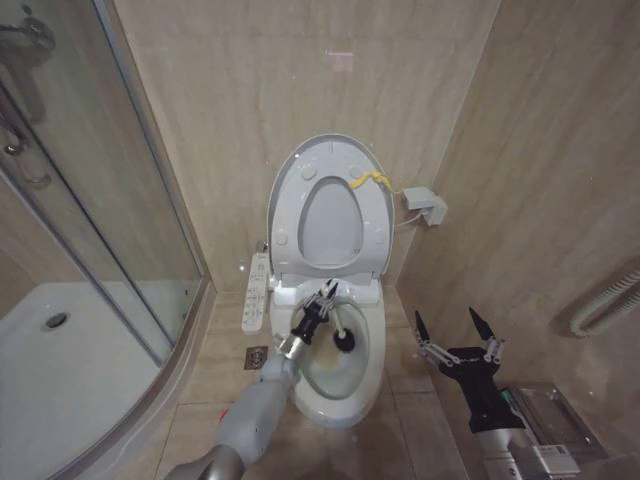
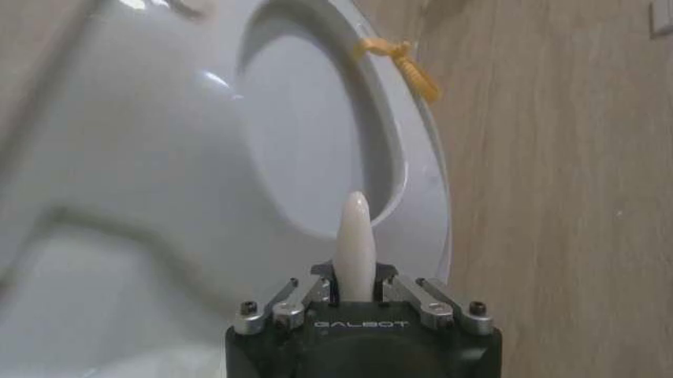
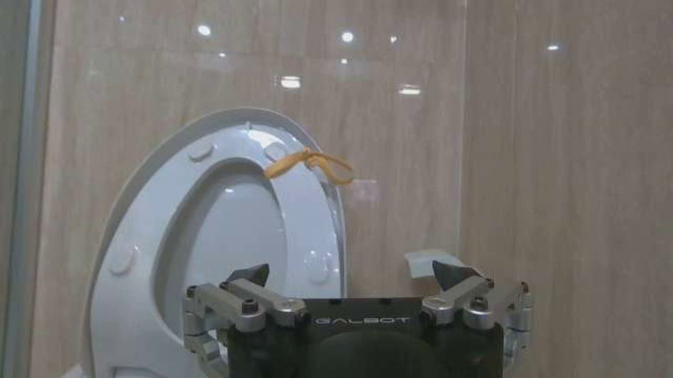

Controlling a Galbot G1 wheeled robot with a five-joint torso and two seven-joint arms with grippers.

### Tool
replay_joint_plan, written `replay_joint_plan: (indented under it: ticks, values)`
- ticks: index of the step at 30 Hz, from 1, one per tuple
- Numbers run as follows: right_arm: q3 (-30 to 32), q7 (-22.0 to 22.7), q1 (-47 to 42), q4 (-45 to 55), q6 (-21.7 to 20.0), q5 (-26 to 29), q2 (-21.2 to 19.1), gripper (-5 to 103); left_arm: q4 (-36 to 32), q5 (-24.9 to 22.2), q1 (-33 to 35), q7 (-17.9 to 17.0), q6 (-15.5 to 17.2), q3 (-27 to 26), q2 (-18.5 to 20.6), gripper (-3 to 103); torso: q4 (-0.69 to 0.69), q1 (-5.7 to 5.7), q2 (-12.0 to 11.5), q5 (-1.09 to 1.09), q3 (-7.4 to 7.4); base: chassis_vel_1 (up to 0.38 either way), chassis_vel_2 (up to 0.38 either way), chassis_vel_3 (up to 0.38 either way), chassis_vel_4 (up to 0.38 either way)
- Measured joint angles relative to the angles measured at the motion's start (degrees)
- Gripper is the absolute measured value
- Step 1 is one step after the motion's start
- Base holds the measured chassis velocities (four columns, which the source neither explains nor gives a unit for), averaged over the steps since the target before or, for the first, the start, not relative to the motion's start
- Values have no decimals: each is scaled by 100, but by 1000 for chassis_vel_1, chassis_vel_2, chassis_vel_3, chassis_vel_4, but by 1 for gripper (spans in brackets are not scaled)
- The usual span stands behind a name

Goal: Open the toilet lid, clean the toilet bowl with a toilet brush, close the toilet lid, and flush.

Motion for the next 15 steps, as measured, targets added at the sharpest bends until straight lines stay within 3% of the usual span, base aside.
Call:
replay_joint_plan:
  ticks: [2, 4, 7, 12, 15]
  values:
    - [-1, 0, 0, 0, 0, 0, 0, 100, -119, -11, 141, 4, -3, 0, 94, 22, -2, 0, -1, -3, 1, 0, 0, 0, 0]
    - [-1, 0, -1, 0, 0, 0, 0, 100, -392, -39, 400, -22, 3, 25, 313, 22, -5, 3, -8, -21, 9, 0, 0, 0, 0]
    - [-1, 0, -1, 0, 0, 0, 1, 100, -687, -41, 536, -94, 35, 4, 493, 22, -16, 5, -8, -13, 7, 0, 0, 0, 0]
    - [0, 0, -1, 0, 0, 0, 0, 100, -1507, -30, 943, -541, 417, 123, 912, 22, -12, 5, -8, -12, 7, 0, 0, 0, 0]
    - [-1, 0, -1, 0, 0, 0, 1, 100, -2172, -69, 1265, -999, 769, 256, 1163, 22, -8, 5, -7, -11, 6, 0, 0, 0, 0]
